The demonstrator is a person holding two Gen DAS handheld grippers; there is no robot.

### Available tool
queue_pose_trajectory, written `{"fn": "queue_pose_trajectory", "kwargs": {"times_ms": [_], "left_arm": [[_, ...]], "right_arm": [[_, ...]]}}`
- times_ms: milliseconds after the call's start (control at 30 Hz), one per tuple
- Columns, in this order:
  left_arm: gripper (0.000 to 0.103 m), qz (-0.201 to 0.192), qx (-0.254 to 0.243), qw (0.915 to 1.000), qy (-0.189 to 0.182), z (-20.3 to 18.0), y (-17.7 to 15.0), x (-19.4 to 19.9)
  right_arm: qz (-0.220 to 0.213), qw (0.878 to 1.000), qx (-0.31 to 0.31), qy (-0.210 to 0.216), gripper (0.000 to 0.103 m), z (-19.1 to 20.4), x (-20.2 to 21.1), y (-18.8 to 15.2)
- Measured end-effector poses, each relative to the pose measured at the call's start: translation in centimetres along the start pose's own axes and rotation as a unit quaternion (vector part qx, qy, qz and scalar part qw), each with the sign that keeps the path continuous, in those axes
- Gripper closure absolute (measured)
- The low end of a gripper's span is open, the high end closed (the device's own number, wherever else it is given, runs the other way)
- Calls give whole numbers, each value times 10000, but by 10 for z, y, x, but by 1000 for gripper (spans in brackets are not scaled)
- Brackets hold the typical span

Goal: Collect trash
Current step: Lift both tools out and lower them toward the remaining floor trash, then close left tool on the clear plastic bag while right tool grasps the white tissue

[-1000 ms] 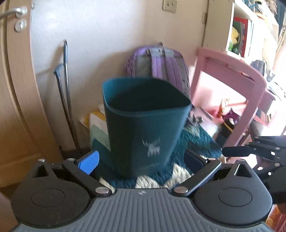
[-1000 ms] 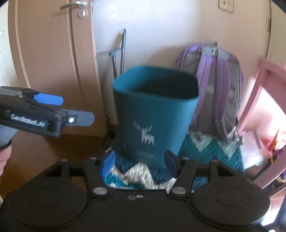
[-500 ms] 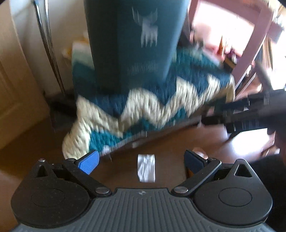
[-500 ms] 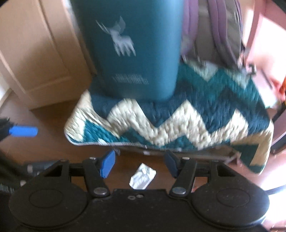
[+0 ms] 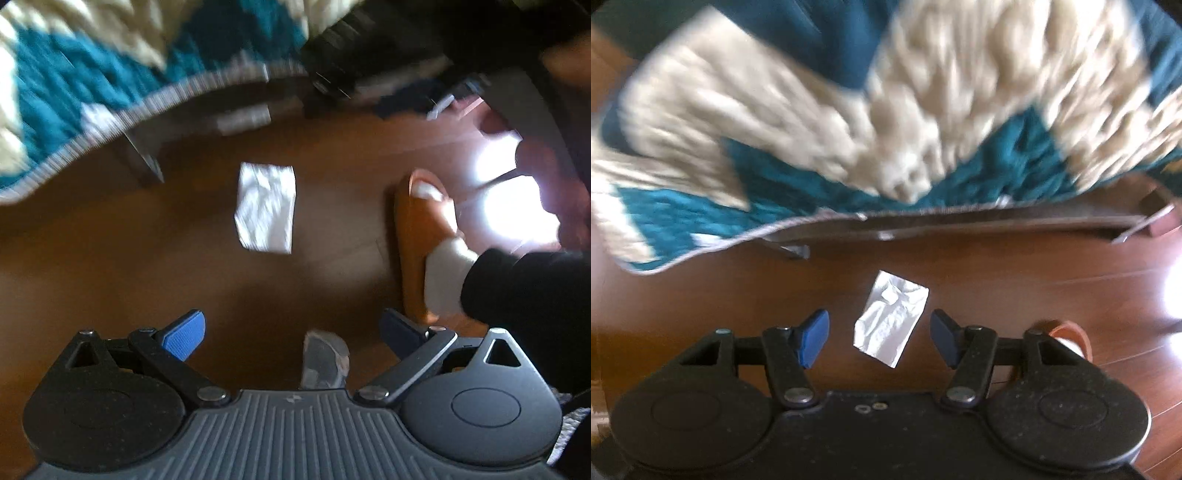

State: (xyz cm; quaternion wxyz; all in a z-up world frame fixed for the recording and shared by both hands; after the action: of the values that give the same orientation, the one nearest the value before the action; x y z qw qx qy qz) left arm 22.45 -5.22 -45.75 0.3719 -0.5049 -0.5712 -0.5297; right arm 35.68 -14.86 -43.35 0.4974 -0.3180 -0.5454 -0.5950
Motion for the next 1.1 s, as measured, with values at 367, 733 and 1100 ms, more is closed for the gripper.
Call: {"fn": "queue_pose_trajectory", "kwargs": {"times_ms": [367, 733, 1100], "left_arm": [[2, 1378, -290, 9898, -209, -7, -61, -133], [5, 2019, -660, 9767, -298, -29, -113, -205], [53, 2154, -786, 9733, -83, -22, -130, -222]], "right_arm": [[1023, 9939, 400, -50, 43, -17, -132, -48], [986, 9944, -354, -149, 43, -33, -192, -59], [767, 9946, 54, -697, 41, -9, -219, -61]]}}
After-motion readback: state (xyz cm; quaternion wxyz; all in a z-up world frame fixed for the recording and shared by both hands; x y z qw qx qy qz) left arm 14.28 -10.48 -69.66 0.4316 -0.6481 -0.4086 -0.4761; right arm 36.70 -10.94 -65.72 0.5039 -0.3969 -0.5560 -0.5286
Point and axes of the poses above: each gripper's, at about its wrist camera, not at the fingertips, and x roughly against the way its jaws point, z to its left, y to its top, the point moved 6 cm from there along -x, roughly the way its jaws point, and after that the axes turned 9 degrees about -z, right-handed, at the moved point
